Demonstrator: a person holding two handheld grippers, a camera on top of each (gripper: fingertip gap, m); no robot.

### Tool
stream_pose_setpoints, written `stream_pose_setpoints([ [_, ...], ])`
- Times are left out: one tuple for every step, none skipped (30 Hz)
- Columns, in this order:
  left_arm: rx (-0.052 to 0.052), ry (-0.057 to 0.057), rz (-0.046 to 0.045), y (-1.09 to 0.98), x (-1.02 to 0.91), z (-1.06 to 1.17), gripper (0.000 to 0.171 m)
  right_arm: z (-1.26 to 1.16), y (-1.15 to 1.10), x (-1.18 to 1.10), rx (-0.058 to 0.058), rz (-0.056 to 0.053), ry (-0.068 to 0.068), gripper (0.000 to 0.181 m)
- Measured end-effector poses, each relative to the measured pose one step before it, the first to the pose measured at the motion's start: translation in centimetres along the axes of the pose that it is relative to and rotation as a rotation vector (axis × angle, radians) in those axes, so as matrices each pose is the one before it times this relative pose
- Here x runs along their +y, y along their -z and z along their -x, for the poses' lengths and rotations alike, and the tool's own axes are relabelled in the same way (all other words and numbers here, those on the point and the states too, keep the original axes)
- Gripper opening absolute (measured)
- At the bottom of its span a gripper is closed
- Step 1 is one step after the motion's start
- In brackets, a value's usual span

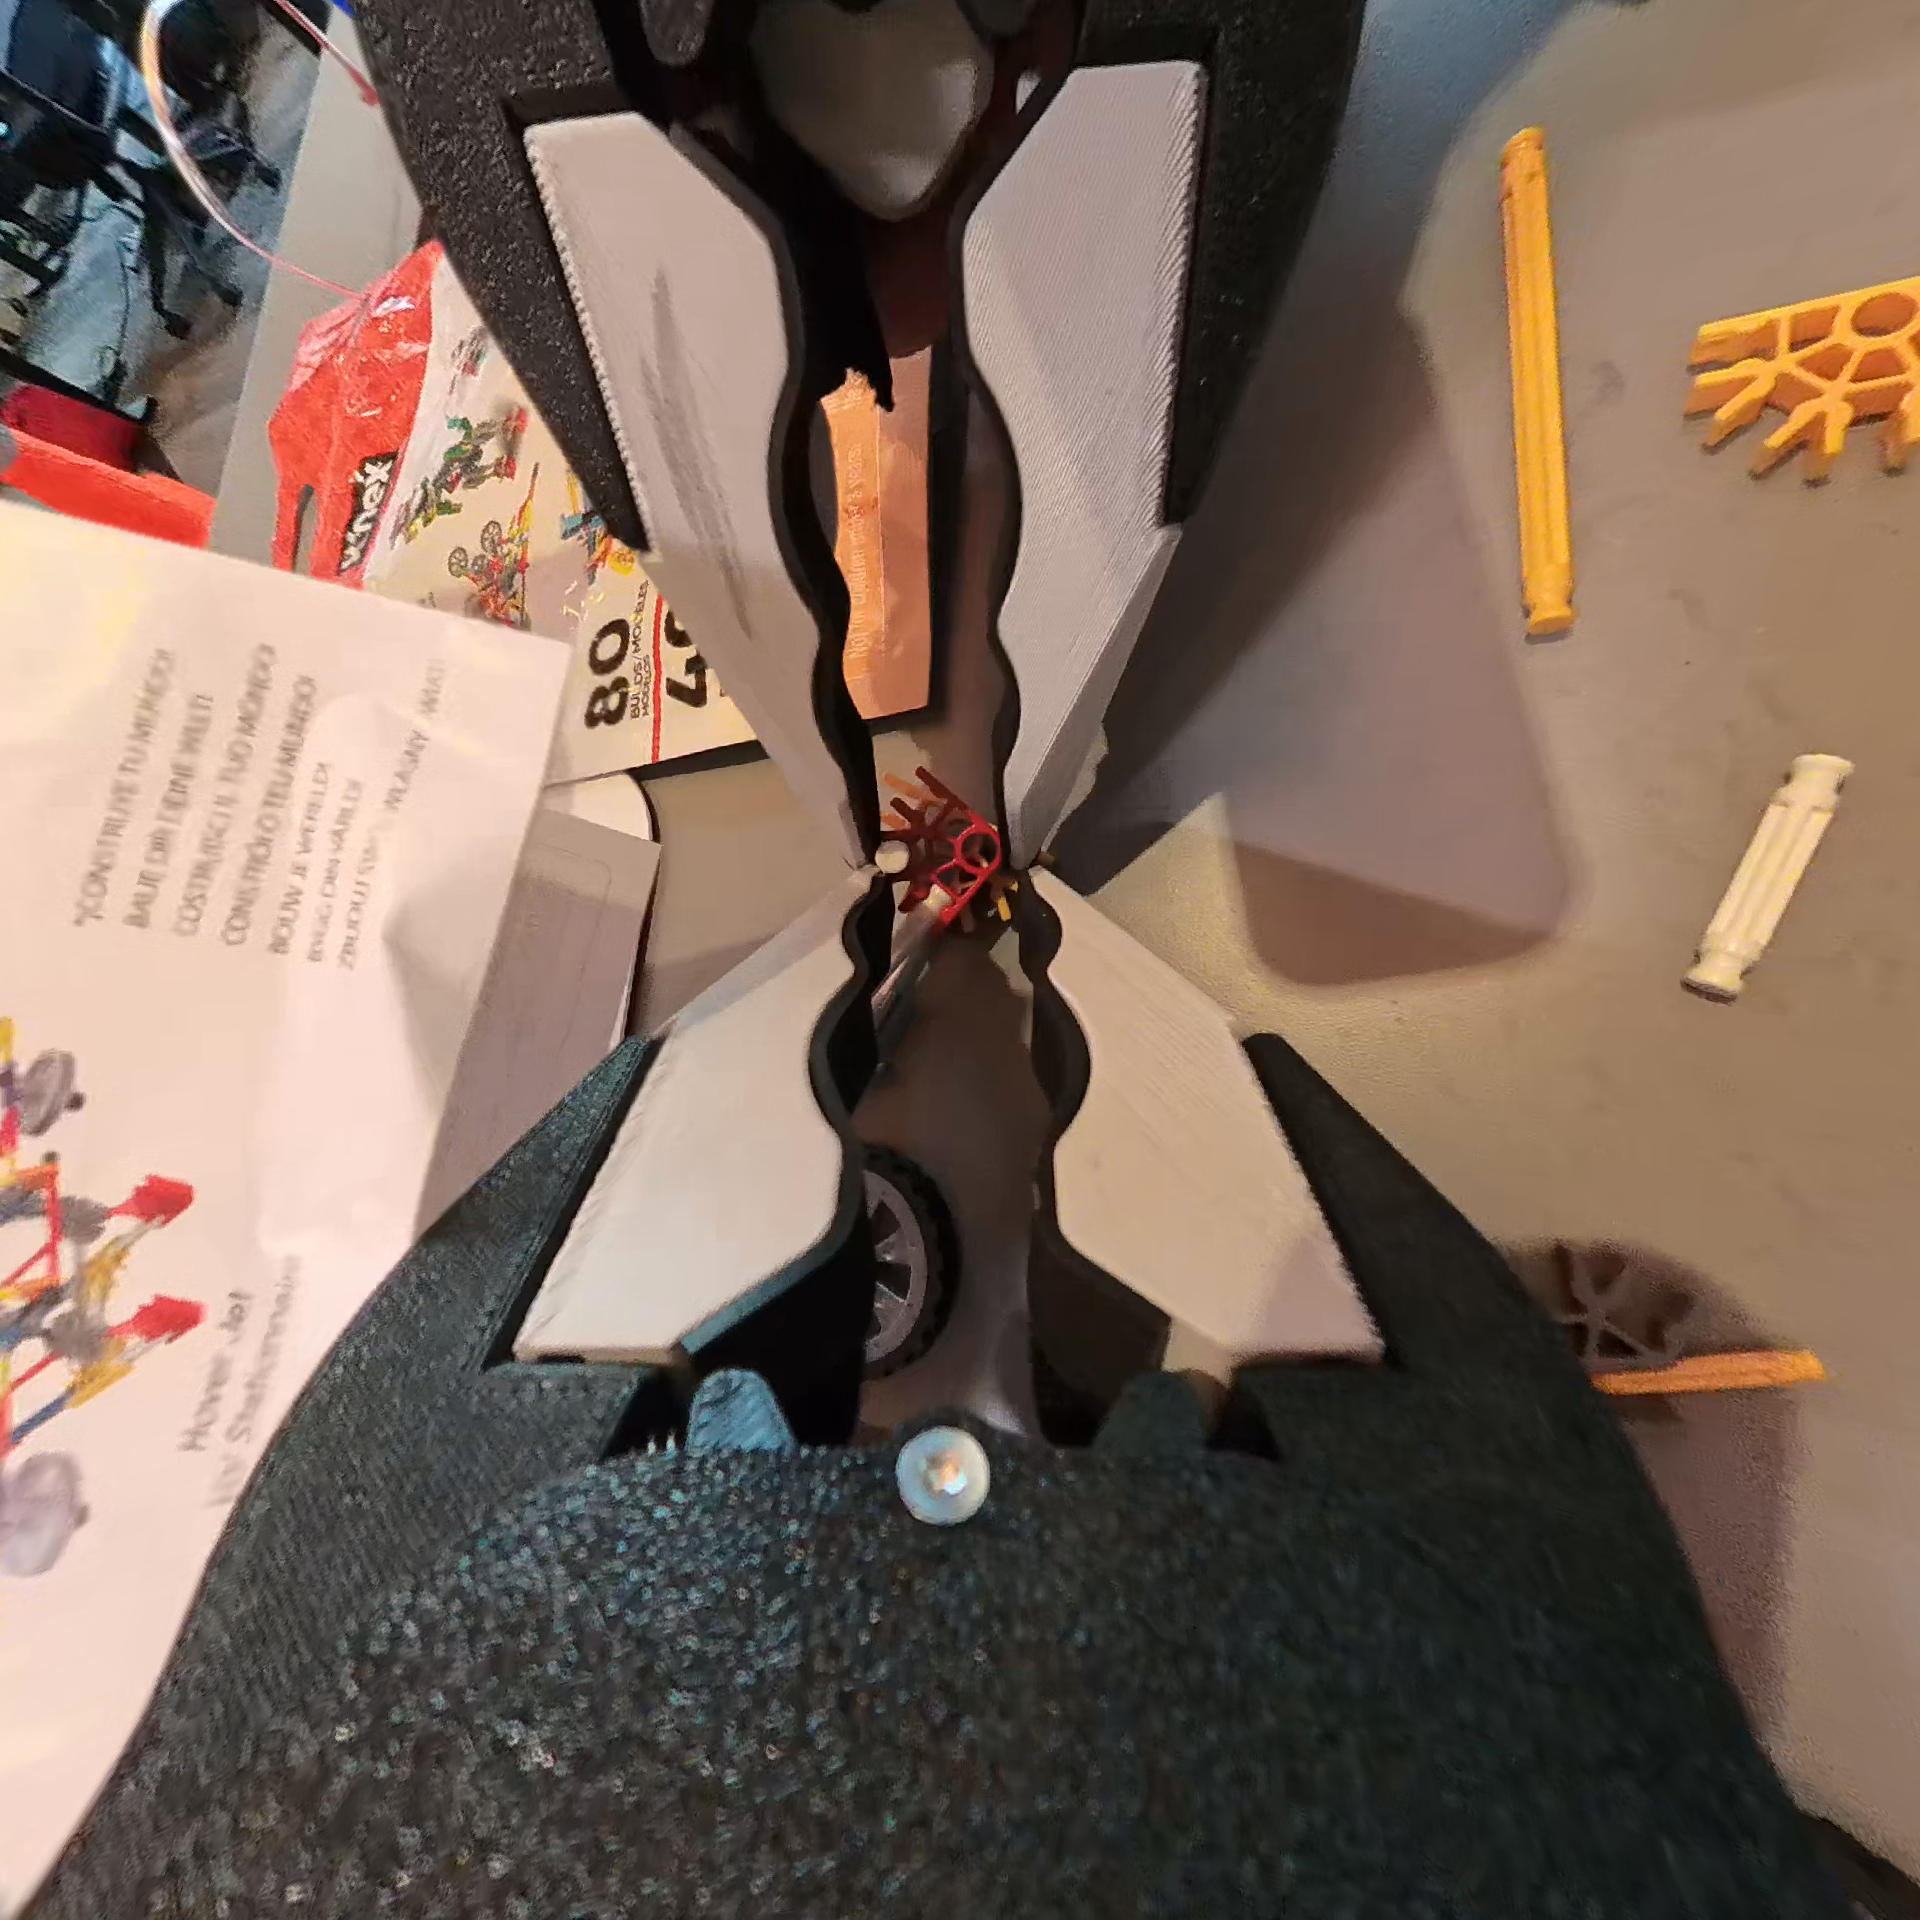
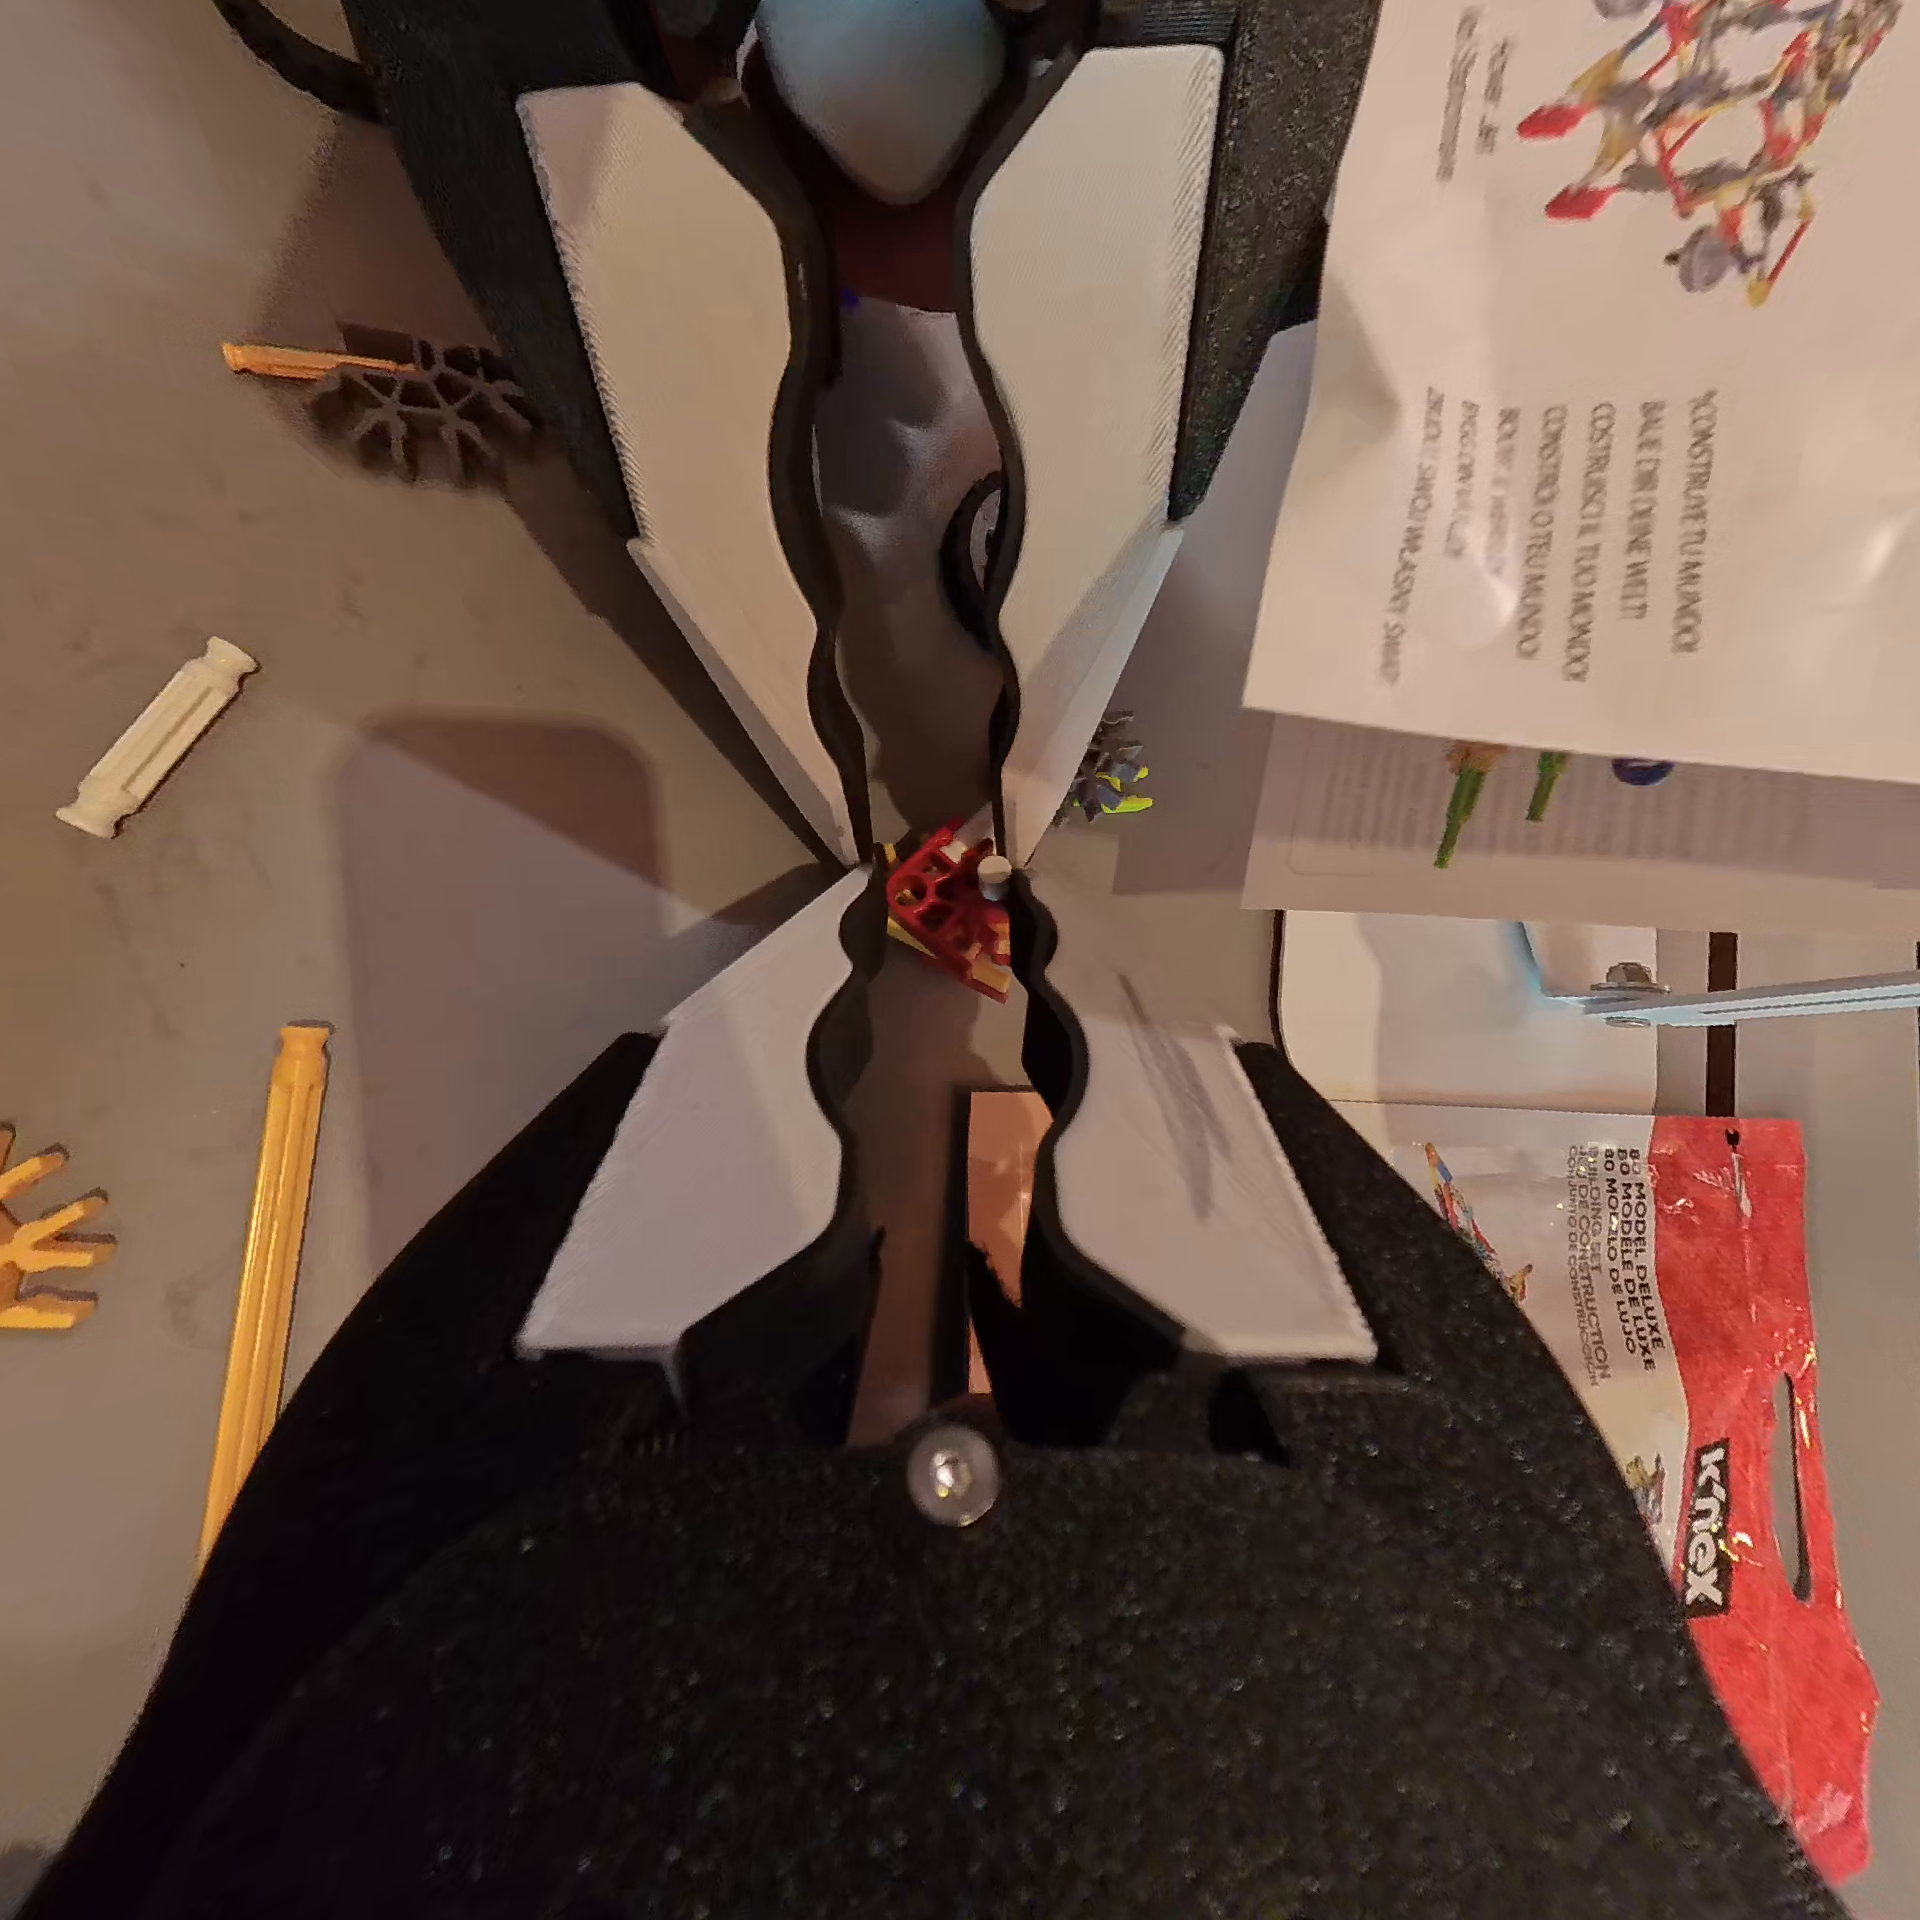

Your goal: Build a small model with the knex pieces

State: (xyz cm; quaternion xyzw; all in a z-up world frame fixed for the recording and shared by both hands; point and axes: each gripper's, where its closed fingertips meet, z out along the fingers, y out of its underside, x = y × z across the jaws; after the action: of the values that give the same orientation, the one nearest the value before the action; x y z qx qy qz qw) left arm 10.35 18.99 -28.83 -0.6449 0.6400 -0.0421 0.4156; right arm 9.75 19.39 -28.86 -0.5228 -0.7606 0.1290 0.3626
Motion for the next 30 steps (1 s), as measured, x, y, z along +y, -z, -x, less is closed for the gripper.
stream_pose_setpoints([
  [-0.0053,-0.0033,-0.00388,-0.015,-0.03,0.007,0.022,-0.006,-0.003,-0.002,0.0006,0.0028,0.0024,0.02],
  [-0.005,-0.0084,0.00077,0.004,0.013,0.011,0.021,-0.004,-0.022,-0.015,0.0014,0.002,0.001,0.02],
  [-0.0077,-0.0038,0.00019,-0.035,-0.043,0.006,0.021,-0.005,-0.012,0.003,0.0014,0.0041,0.002,0.019],
  [-0.0131,-0.007,0.00109,-0.053,-0.031,0.017,0.02,-0.017,0.018,0.036,0.0017,0.0063,0.0028,0.019],
  [-0.013,-0.0111,0.00505,-0.046,-0.02,0.027,0.021,-0.018,-0.004,0.021,0.0017,0.0037,0.0012,0.019],
  [-0.0068,-0.0071,0.0048,-0.01,-0.008,0.003,0.021,-0.003,-0.005,0.0,0.0001,-0.0011,-0.0021,0.019],
  [-0.0063,-0.0034,-0.00016,-0.03,-0.022,0.013,0.02,-0.009,0.0,0.008,0.0002,0.0003,-0.0004,0.019],
  [-0.0052,-0.008,0.00287,-0.004,0.011,-0.001,0.02,0.001,-0.008,-0.029,0.0011,0.0017,-0.0005,0.018],
  [-0.0033,-0.0038,0.00295,-0.01,-0.022,0.007,0.02,-0.007,-0.012,-0.006,0.0009,0.0041,0.001,0.018],
  [-0.006,-0.0027,0.00075,-0.039,-0.015,0.019,0.02,-0.017,-0.002,0.012,0.0031,0.0061,0.0055,0.018],
  [-0.0043,-0.0044,0.0021,-0.006,0.012,0.008,0.02,-0.015,-0.016,-0.004,0.0039,0.0041,0.0046,0.018],
  [-0.0015,-0.002,0.00394,-0.013,0.015,0.006,0.019,-0.018,-0.018,-0.015,0.0024,0.0007,0.0001,0.018],
  [-0.0068,-0.0025,0.00069,-0.054,-0.021,0.043,0.019,-0.049,-0.013,0.028,0.0021,0.0026,0.0001,0.018],
  [-0.005,-0.0052,0.00135,-0.038,-0.016,0.021,0.019,-0.029,-0.005,0.029,0.0038,0.0045,0.0037,0.018],
  [-0.0009,-0.0047,0.00506,-0.004,-0.001,-0.013,0.019,-0.003,-0.006,-0.001,0.0021,0.0042,0.0016,0.017],
  [-0.005,-0.0077,0.00304,-0.02,-0.024,-0.012,0.018,-0.007,0.004,0.007,0.0017,0.0059,0.005,0.017],
  [-0.0033,-0.009,0.00541,-0.009,0.003,-0.043,0.019,0.0,0.003,-0.009,0.0021,0.0038,0.0037,0.017],
  [-0.0009,-0.0053,0.00601,0.01,0.011,-0.03,0.019,-0.005,-0.006,-0.013,0.0011,0.0012,0.0002,0.017],
  [-0.0038,-0.0124,0.00441,-0.015,-0.006,-0.052,0.018,-0.012,-0.008,-0.007,0.0031,0.0041,0.0039,0.017],
  [-0.0038,-0.0062,0.0027,-0.005,0.015,-0.03,0.018,-0.004,-0.003,0.0,0.0039,0.0071,0.0058,0.018],
  [0.0021,0.0028,0.00158,-0.004,0.0,-0.003,0.018,-0.001,-0.001,-0.008,0.0011,0.0025,0.0005,0.018],
  [-0.0024,-0.0042,0.00139,-0.013,0.007,0.012,0.018,-0.022,0.002,0.012,0.0011,-0.0008,-0.0009,0.018],
  [-0.0055,-0.0066,0.00223,-0.024,-0.01,0.016,0.018,-0.012,0.0,0.005,0.0038,0.0039,0.0049,0.018],
  [-0.0005,-0.0019,0.00404,0.002,0.017,-0.001,0.018,-0.004,-0.003,0.004,0.0024,0.0055,0.0038,0.018],
  [-0.0015,-0.0054,0.00107,-0.009,-0.001,-0.001,0.016,-0.011,-0.001,-0.015,0.0023,0.0032,0.0036,0.018],
  [-0.002,-0.0035,0.00158,-0.005,-0.007,-0.002,0.018,0.003,0.004,-0.001,0.0023,0.0036,0.0037,0.018],
  [0.0,0.0045,-0.00142,-0.022,-0.007,0.007,0.017,-0.012,0.006,0.012,0.001,0.0037,0.001,0.018],
  [-0.0018,-0.0018,0.00147,-0.037,0.036,0.048,0.017,-0.044,-0.01,0.024,0.0031,0.0016,0.0012,0.018],
  [-0.0019,-0.0053,0.00243,-0.011,0.023,0.02,0.017,-0.023,-0.007,0.023,0.0028,0.0013,0.0022,0.018],
  [0.0009,0.0042,-0.00046,-0.009,0.002,0.003,0.017,-0.006,0.01,0.005,0.0009,0.0016,0.0012,0.018],
])
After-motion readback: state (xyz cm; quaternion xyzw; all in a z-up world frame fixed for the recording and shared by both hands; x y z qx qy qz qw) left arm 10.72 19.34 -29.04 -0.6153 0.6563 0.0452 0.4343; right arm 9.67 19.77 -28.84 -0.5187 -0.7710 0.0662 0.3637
